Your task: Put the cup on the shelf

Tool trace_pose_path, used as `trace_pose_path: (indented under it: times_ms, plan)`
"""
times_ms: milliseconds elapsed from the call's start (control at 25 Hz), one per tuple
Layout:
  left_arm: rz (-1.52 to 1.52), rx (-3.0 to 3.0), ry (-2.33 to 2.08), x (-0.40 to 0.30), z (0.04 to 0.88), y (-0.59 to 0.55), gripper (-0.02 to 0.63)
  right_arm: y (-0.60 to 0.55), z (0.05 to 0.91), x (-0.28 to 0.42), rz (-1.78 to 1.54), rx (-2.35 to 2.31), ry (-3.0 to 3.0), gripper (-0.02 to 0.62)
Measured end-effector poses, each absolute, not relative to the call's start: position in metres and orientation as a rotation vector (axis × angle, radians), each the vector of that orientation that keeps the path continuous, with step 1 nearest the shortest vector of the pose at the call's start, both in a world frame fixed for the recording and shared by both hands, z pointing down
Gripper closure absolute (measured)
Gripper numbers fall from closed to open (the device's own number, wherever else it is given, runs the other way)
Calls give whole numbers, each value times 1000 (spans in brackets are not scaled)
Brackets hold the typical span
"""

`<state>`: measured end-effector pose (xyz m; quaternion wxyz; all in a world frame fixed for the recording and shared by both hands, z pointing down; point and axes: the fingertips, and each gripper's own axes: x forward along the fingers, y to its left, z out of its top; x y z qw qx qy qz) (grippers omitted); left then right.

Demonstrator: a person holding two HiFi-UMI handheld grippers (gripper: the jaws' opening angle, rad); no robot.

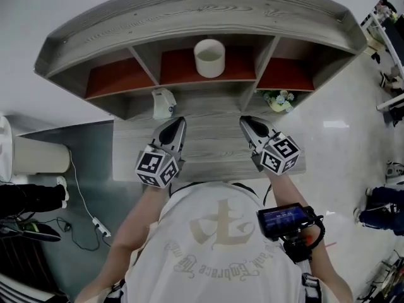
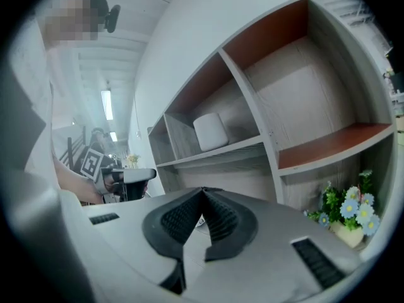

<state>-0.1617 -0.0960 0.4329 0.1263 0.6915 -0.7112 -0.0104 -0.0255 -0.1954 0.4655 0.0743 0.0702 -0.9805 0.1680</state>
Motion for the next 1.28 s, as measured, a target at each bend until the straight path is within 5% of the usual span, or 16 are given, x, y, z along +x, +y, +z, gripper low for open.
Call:
trace_pose_path:
  times_ms: [1280]
  plan:
    - [-10,1959,-2011,-143,470,-72,604,-167,459,-24,399,98,-2953,593]
